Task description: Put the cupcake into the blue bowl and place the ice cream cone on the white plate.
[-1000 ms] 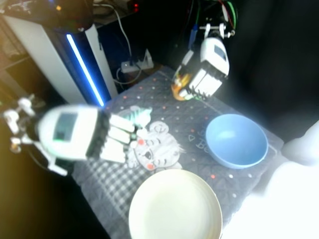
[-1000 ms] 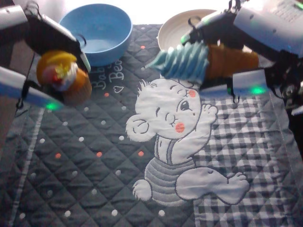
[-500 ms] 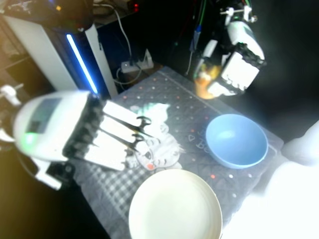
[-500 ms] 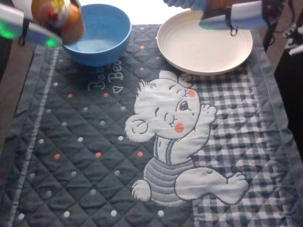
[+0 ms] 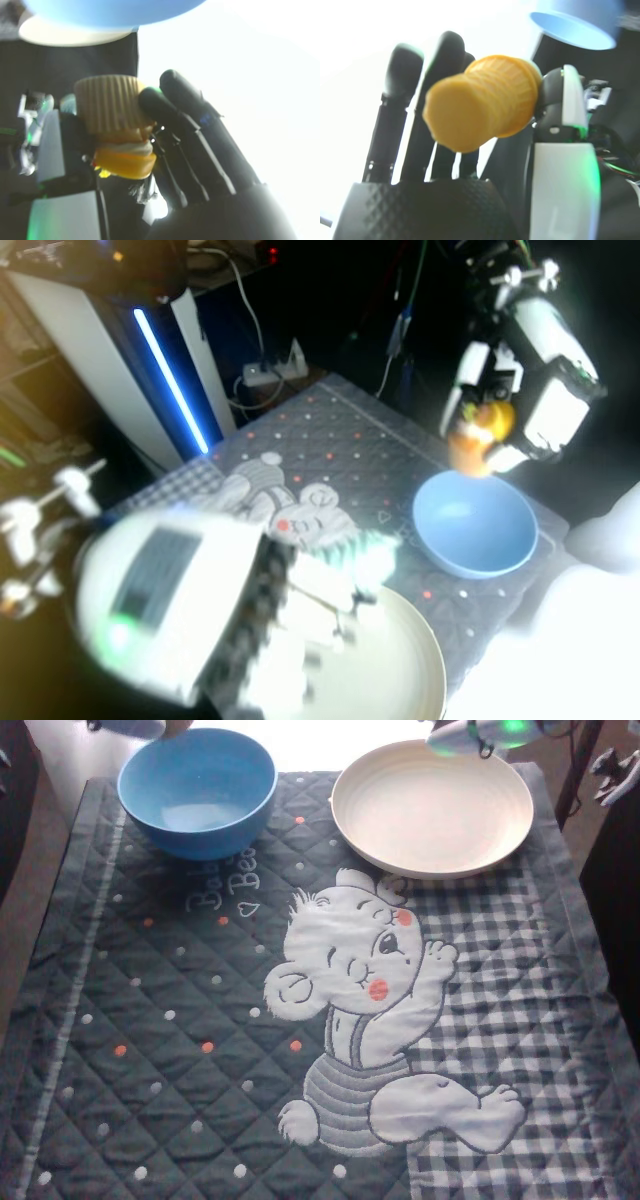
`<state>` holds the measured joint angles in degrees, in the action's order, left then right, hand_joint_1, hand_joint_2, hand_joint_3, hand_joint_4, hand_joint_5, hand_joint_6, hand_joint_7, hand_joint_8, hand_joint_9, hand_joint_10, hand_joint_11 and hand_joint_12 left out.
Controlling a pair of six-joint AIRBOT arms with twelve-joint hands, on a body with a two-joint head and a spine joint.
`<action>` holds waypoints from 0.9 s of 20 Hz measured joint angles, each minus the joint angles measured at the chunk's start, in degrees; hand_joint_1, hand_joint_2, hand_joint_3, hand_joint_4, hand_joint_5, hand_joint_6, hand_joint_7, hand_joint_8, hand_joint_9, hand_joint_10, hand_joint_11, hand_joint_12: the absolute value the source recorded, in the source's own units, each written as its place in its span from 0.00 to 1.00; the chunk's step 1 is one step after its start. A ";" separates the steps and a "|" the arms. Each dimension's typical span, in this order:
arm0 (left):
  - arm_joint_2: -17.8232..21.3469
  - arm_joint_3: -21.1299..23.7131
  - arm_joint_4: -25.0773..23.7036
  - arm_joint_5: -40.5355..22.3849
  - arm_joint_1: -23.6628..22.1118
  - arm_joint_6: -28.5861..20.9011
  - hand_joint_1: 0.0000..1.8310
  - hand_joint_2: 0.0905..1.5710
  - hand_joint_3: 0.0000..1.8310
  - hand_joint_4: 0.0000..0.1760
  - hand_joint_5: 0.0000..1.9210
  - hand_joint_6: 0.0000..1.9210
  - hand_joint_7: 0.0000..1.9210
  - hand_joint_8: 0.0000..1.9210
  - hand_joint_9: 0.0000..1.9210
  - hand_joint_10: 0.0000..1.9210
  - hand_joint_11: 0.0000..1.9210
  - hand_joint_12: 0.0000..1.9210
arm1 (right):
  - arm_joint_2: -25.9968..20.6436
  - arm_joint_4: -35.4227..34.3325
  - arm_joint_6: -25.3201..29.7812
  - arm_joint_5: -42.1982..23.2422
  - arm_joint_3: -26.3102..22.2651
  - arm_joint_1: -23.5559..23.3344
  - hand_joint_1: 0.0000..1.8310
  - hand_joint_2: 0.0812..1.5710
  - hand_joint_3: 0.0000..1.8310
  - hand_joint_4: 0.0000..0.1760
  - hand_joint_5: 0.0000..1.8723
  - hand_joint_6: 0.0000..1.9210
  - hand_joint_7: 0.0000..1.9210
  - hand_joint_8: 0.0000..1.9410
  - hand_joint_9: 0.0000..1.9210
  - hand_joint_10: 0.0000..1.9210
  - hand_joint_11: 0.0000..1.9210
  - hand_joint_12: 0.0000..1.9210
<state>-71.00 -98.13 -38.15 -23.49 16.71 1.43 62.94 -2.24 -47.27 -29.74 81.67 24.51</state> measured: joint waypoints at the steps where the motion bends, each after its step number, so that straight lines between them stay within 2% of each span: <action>1: -1.46 -1.49 -0.07 0.96 -0.39 -0.26 0.76 0.65 0.00 0.00 0.52 0.45 0.60 0.28 0.59 0.50 0.54 0.49 | 1.18 -0.39 0.00 1.62 1.27 0.02 0.71 0.64 0.00 0.00 0.58 0.33 0.67 0.32 0.74 0.20 0.63 0.63; 3: -2.78 -2.23 -1.77 3.02 -0.39 -1.03 0.76 0.64 0.00 0.00 0.53 0.40 0.60 0.31 0.59 0.49 0.54 0.49 | 2.69 -0.98 0.02 3.82 2.82 0.02 0.71 0.64 0.00 0.00 0.57 0.36 0.66 0.34 0.73 0.19 0.61 0.62; 4: -3.80 -3.15 -4.26 4.39 -0.42 -2.23 0.76 0.64 0.00 0.00 0.54 0.38 0.60 0.32 0.59 0.49 0.54 0.49 | 3.58 -1.38 0.02 4.98 3.93 0.02 0.71 0.64 0.00 0.00 0.58 0.34 0.67 0.33 0.74 0.19 0.61 0.63; 5: -4.59 -3.91 -5.92 5.33 -0.52 -3.50 0.77 0.62 0.00 0.00 0.58 0.31 0.66 0.20 0.63 0.46 0.57 0.53 | 4.13 -1.62 -0.02 5.68 4.74 0.02 0.71 0.64 0.00 0.00 0.58 0.32 0.66 0.35 0.75 0.20 0.62 0.63; 6: -5.03 -4.31 -7.39 6.10 -0.66 -4.28 0.77 0.61 0.00 0.00 0.60 0.26 0.68 0.16 0.65 0.43 0.57 0.53 | 4.57 -2.03 0.02 6.23 5.53 0.02 0.71 0.64 0.00 0.00 0.58 0.32 0.67 0.34 0.76 0.20 0.62 0.63; 7: -5.20 -4.35 -8.17 6.40 -0.70 -4.94 0.77 0.61 0.00 0.00 0.66 0.12 0.64 0.26 0.65 0.44 0.56 0.52 | 4.74 -2.54 0.02 6.84 6.14 0.02 0.71 0.64 0.00 0.00 0.58 0.32 0.67 0.34 0.75 0.20 0.61 0.63; 8: -5.27 -4.35 -9.05 6.43 -0.70 -5.79 0.77 0.62 0.00 0.00 0.67 0.07 0.62 0.33 0.63 0.48 0.53 0.55 | 4.96 -2.91 -0.02 7.41 6.84 0.02 0.71 0.63 0.00 0.00 0.59 0.30 0.68 0.31 0.75 0.20 0.60 0.63; 9: -5.33 -4.35 -10.03 6.47 -0.70 -5.99 0.77 0.64 0.01 0.00 0.60 0.23 0.58 0.40 0.59 0.49 0.52 0.51 | 5.09 -3.43 -0.02 7.98 7.19 0.02 0.71 0.63 0.00 0.00 0.60 0.30 0.68 0.31 0.76 0.20 0.62 0.62; 10: -5.33 -4.35 -10.36 6.47 -0.70 -6.12 0.76 0.65 0.00 0.00 0.56 0.31 0.56 0.42 0.58 0.50 0.51 0.52 | 5.09 -3.52 -0.02 8.26 7.23 0.02 0.71 0.63 0.00 0.00 0.60 0.29 0.68 0.31 0.75 0.19 0.62 0.61; 12: -5.33 -4.35 -11.72 6.32 -0.70 -7.32 0.76 0.65 0.00 0.00 0.54 0.35 0.56 0.43 0.58 0.50 0.50 0.53 | 5.18 -3.54 0.00 8.46 7.23 0.02 0.71 0.63 0.00 0.00 0.60 0.29 0.68 0.31 0.75 0.19 0.61 0.59; 13: -5.42 -4.35 -12.02 6.36 -0.70 -7.37 0.76 0.65 0.00 0.00 0.53 0.40 0.58 0.37 0.59 0.48 0.49 0.50 | 5.20 -3.52 0.00 8.50 7.23 0.02 0.71 0.64 0.00 0.00 0.59 0.30 0.68 0.32 0.75 0.18 0.61 0.57; 14: -5.57 -4.35 -12.02 6.45 -0.70 -7.37 0.76 0.65 0.00 0.00 0.53 0.41 0.59 0.34 0.58 0.50 0.47 0.51 | 5.27 -3.52 0.00 8.61 7.23 0.02 0.71 0.64 0.00 0.00 0.59 0.29 0.67 0.33 0.75 0.18 0.61 0.57; 15: -5.64 -4.35 -12.02 6.40 -0.70 -7.41 0.76 0.65 0.00 0.00 0.51 0.45 0.59 0.33 0.59 0.48 0.47 0.50 | 5.27 -3.52 0.00 8.61 7.23 0.02 0.71 0.64 0.00 0.00 0.59 0.30 0.67 0.33 0.75 0.17 0.61 0.56; 17: -5.68 -4.17 -12.33 6.03 -0.70 -7.45 0.76 0.65 0.00 0.00 0.49 0.47 0.58 0.36 0.58 0.48 0.46 0.48 | 5.27 -3.52 0.00 8.66 7.23 0.02 0.71 0.64 0.00 0.00 0.58 0.32 0.67 0.32 0.75 0.16 0.61 0.55; 18: -5.75 -4.15 -12.59 5.73 -0.70 -7.45 0.71 0.66 0.00 0.00 0.49 0.47 0.61 0.40 0.53 0.27 0.34 0.55 | 5.27 -3.54 0.00 8.66 7.23 0.02 0.70 0.64 0.00 0.00 0.58 0.33 0.67 0.33 0.74 0.13 0.61 0.53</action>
<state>-76.75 -102.28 -50.74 -17.76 16.01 -6.02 68.20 -5.78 -47.27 -21.08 88.90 24.53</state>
